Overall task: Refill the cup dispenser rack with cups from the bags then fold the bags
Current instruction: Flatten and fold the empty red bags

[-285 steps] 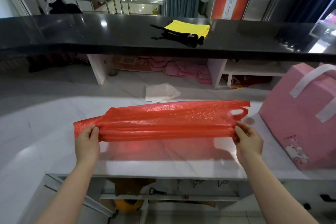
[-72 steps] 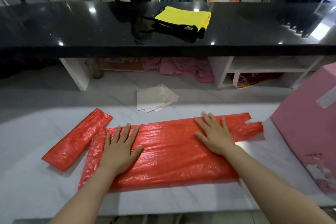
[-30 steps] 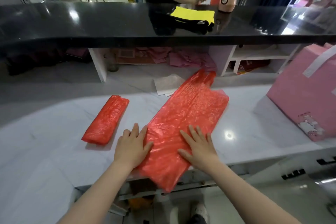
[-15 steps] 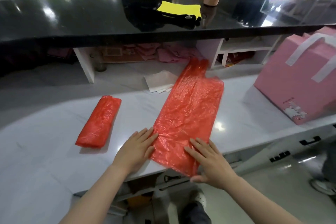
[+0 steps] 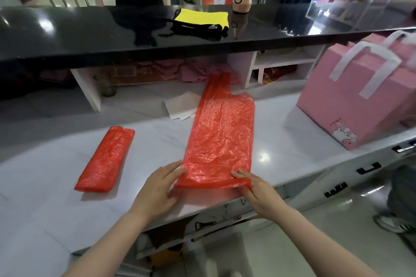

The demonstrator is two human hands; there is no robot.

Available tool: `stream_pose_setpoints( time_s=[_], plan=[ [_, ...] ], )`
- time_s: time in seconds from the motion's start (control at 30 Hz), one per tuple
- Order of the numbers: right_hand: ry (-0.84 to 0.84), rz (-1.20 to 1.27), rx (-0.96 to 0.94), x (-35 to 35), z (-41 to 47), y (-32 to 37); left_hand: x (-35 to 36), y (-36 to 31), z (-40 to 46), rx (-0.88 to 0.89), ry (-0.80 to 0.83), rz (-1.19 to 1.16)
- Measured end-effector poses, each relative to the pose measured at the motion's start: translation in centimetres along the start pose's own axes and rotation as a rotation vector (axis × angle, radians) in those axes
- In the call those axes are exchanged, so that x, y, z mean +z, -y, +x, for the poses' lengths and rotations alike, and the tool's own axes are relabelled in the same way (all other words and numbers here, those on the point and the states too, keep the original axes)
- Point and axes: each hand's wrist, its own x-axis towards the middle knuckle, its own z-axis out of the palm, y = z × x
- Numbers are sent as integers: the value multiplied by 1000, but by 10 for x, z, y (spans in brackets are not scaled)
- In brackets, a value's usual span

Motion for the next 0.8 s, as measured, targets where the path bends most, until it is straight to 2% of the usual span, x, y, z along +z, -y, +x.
stream_pose_setpoints(
  time_s=[0.2, 0.3, 0.37, 0.47, 0.6, 0.7, 0.8],
  plan=[
    [-4, -40, -48, -28, -3, -32, 10, -30, 25, -18, -59, 56],
    [-46, 2, 31, -38, -4, -47, 16, -40, 32, -2, -19, 56],
    [-28, 108, 89, -43, -6, -52, 20, -49, 38, -10, -37, 30],
    [-51, 359, 80, -47, -5, -53, 28, -60, 47, 27, -117, -11],
    [-199, 591, 138, -52, -3, -58, 28, -61, 48, -18, 40, -108],
    [-167, 567, 186, -55, -3, -61, 36, -61, 47, -21, 71, -37],
    [-213, 479, 207, -52, -2, -64, 43, -68, 47, -165, 2, -126]
  ],
)
